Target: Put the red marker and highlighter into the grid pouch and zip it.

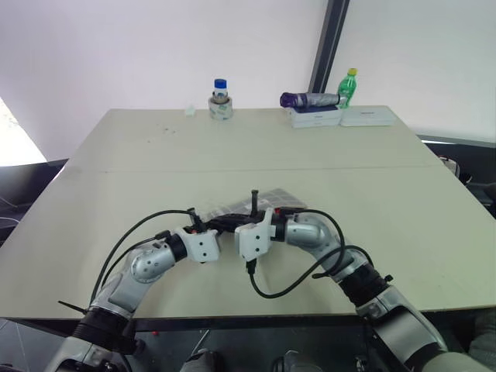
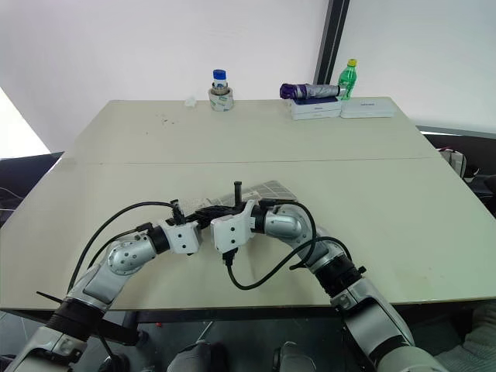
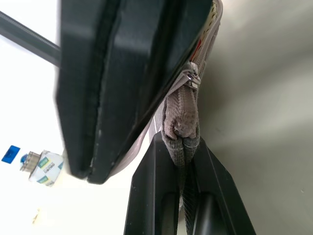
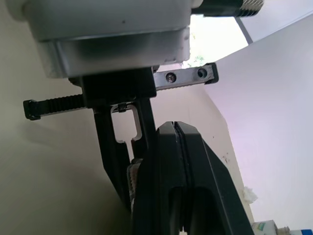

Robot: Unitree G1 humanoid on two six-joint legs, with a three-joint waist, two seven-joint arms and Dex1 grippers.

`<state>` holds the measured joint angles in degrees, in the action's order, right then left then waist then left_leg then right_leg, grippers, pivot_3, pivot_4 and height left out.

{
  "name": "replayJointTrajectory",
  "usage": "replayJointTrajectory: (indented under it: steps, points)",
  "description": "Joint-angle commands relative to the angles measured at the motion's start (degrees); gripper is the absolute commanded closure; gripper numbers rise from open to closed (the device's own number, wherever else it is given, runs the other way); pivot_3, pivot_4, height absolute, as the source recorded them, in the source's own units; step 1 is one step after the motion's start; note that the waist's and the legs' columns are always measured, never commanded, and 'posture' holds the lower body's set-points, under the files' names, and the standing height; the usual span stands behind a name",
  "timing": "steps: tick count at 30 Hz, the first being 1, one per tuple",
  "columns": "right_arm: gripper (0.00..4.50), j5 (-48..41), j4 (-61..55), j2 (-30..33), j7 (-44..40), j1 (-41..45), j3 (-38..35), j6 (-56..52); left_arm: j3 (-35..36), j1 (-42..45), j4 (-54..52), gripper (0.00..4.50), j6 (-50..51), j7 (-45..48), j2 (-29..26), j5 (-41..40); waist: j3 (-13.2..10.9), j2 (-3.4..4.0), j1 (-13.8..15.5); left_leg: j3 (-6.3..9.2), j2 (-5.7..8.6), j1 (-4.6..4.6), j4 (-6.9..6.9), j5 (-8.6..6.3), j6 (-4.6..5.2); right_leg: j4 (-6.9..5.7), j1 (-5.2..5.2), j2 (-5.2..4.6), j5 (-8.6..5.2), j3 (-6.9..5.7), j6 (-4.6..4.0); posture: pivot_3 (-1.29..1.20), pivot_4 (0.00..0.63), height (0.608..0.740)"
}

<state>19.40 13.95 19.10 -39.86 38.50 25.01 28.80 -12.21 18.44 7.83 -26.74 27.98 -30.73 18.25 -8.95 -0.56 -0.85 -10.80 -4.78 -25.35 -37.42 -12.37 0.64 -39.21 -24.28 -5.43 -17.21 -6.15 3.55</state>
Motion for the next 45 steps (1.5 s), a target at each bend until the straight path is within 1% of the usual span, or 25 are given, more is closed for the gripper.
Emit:
replayJointTrajectory:
  steps: [1, 5, 7, 12, 15, 16, 19, 20, 21, 23, 25, 27, 28, 31, 33, 39, 45]
  points:
    - [4.49, -0.51, -1.61, 0.19, 1.31, 0.25, -1.62, -1.53, 0.54, 0.12, -1.93, 4.50, -0.57, -0.71, -0.04, -0.39, 0.00, 0.00, -0.01, 0.00, 0.00, 0.00, 0.00, 0.00, 0.00, 0.00, 0.00, 0.00, 0.00, 0.00, 0.00, 0.00, 0.150, 0.740]
    - [4.49, 1.19, -0.85, 1.85, 2.86, 0.91, -2.53, -2.32, 0.66, -0.25, -2.17, 4.50, -0.54, -0.78, -0.14, -0.42, 0.00, 0.00, 0.02, 0.00, 0.00, 0.00, 0.00, 0.00, 0.00, 0.00, 0.00, 0.00, 0.00, 0.00, 0.00, 0.00, 0.150, 0.740]
    - [4.49, 2.41, -0.18, 3.66, 2.42, 1.10, -2.34, -2.66, 0.70, -0.34, -2.21, 4.50, -0.51, -0.85, -0.13, -0.41, 0.00, 0.00, 0.02, 0.00, 0.00, 0.00, 0.00, 0.00, 0.00, 0.00, 0.00, -0.01, 0.00, 0.00, 0.00, 0.00, 0.150, 0.740]
    - [4.49, 1.62, -0.87, 8.16, 0.80, 0.39, -3.26, -3.03, 1.02, 0.02, -1.73, 4.50, -0.51, -1.57, -0.36, 0.19, 0.00, 0.00, -0.03, 0.00, 0.00, 0.00, 0.01, 0.00, 0.00, 0.00, -0.01, -0.01, 0.00, 0.00, 0.00, 0.00, 0.150, 0.740]
    - [4.49, -0.23, -1.93, 10.34, -1.06, 0.15, -4.24, -4.71, 1.67, 0.89, -0.63, 4.50, -0.61, -3.48, -1.06, 2.06, 0.00, 0.00, -0.07, 0.00, 0.00, 0.00, 0.01, 0.00, 0.00, 0.00, -0.01, -0.01, 0.00, 0.00, 0.00, 0.00, 0.150, 0.740]
    - [4.49, -1.43, -1.98, 10.09, -1.25, 0.17, -5.25, -7.19, 1.37, 1.35, -0.26, 4.50, -1.43, -3.95, -1.80, 3.50, 0.00, 0.00, -0.07, 0.00, 0.00, 0.00, 0.01, 0.00, 0.00, 0.00, -0.01, -0.01, 0.00, 0.00, 0.00, 0.00, 0.150, 0.740]
    - [4.49, -14.22, -3.94, 4.72, -4.91, -0.26, -9.98, -21.64, 0.32, 2.15, 0.80, 4.50, -3.13, -4.62, -2.87, 5.49, 0.00, 0.00, -0.17, 0.02, -0.01, 0.00, 0.02, 0.00, 0.00, 0.00, -0.01, 0.00, 0.00, 0.00, 0.00, 0.00, 0.150, 0.740]
    - [4.49, -17.27, -4.86, 3.47, -6.13, -0.38, -10.99, -25.45, 0.15, 2.29, 1.16, 4.50, -3.37, -4.85, -2.94, 5.71, 0.00, 0.00, -0.17, 0.01, -0.01, 0.01, 0.02, 0.00, 0.00, 0.00, -0.01, 0.02, 0.01, 0.01, -0.01, 0.00, 0.150, 0.740]
    - [4.25, -20.02, -6.12, 2.44, -7.09, -0.48, -11.97, -29.24, 0.06, 2.40, 1.47, 4.50, -3.56, -5.01, -2.95, 5.81, 0.00, 0.00, -0.13, 0.02, 0.00, 0.01, 0.02, 0.01, -0.01, 0.00, -0.01, 0.05, 0.01, 0.01, -0.01, 0.00, 0.150, 0.740]
    - [3.59, -26.41, -10.47, -0.53, -7.00, 0.05, -14.43, -40.39, -0.13, 2.49, 1.77, 4.50, -3.79, -5.19, -2.92, 6.03, 0.00, 0.00, -0.08, 0.02, -0.03, 0.00, 0.03, 0.01, -0.01, 0.00, -0.01, 0.05, 0.01, 0.01, -0.01, 0.00, 0.150, 0.740]
    - [2.62, -30.27, -15.33, -2.35, -6.33, 0.27, -14.65, -51.90, -0.47, 2.36, 1.87, 4.50, -3.89, -5.40, -2.91, 6.48, 0.00, 0.00, -0.08, 0.04, -0.06, -0.01, 0.03, 0.00, 0.00, 0.00, -0.02, 0.03, 0.01, 0.01, -0.01, 0.00, 0.150, 0.740]
    - [1.57, -31.20, -18.43, -2.87, -5.06, 0.33, -13.98, -58.59, -0.69, 2.24, 1.89, 4.50, -3.90, -5.51, -2.88, 6.94, 0.00, 0.00, -0.03, 0.08, -0.07, -0.02, 0.03, -0.01, 0.01, 0.00, -0.02, 0.00, 0.01, 0.01, -0.02, 0.00, 0.150, 0.740]
    - [1.11, -32.67, -19.53, -4.76, -2.73, 0.82, -14.69, -63.22, -0.82, 2.14, 1.89, 4.50, -3.87, -5.60, -2.80, 7.24, 0.00, 0.00, 0.06, 0.10, -0.06, -0.02, 0.04, -0.02, 0.03, 0.00, -0.03, -0.02, 0.01, 0.00, -0.02, 0.00, 0.150, 0.740]
    - [1.11, -34.79, -20.95, -8.72, 2.59, 2.32, -15.59, -74.35, -1.40, 1.90, 1.72, 4.50, -4.00, -5.71, -2.78, 8.53, 0.00, 0.00, -0.06, 0.11, -0.05, -0.03, 0.04, -0.21, 0.35, 0.00, -0.03, -0.05, 0.03, 0.00, -0.05, 0.00, 0.150, 0.740]
    - [1.11, -34.32, -20.70, -9.64, 4.43, 2.63, -15.03, -77.65, -1.80, 1.85, 1.90, 4.50, -3.98, -6.16, -2.88, 9.84, 0.00, 0.00, 0.01, 0.11, -0.05, -0.03, 0.05, -0.21, 0.35, -0.01, -0.05, -0.05, 0.03, -0.01, -0.05, 0.00, 0.150, 0.740]
    - [1.11, -35.22, -20.16, -11.16, 7.83, 2.22, -14.60, -84.61, -2.64, 1.20, 2.19, 4.50, -3.51, -7.37, -2.84, 11.60, 0.01, 0.00, 0.05, 0.10, 0.00, -0.07, 0.04, -0.22, 0.37, 0.00, -0.06, -0.09, 0.03, -0.02, -0.05, 0.00, 0.150, 0.740]
    - [1.11, -35.64, -20.23, -11.56, 9.32, 1.15, -13.81, -87.45, -2.66, 1.07, 1.69, 4.50, -3.38, -7.91, -2.77, 11.99, 0.01, 0.01, 0.02, 0.09, 0.00, -0.06, 0.06, -0.24, 0.40, 0.00, -0.06, -0.09, 0.02, -0.02, -0.05, 0.00, 0.150, 0.740]
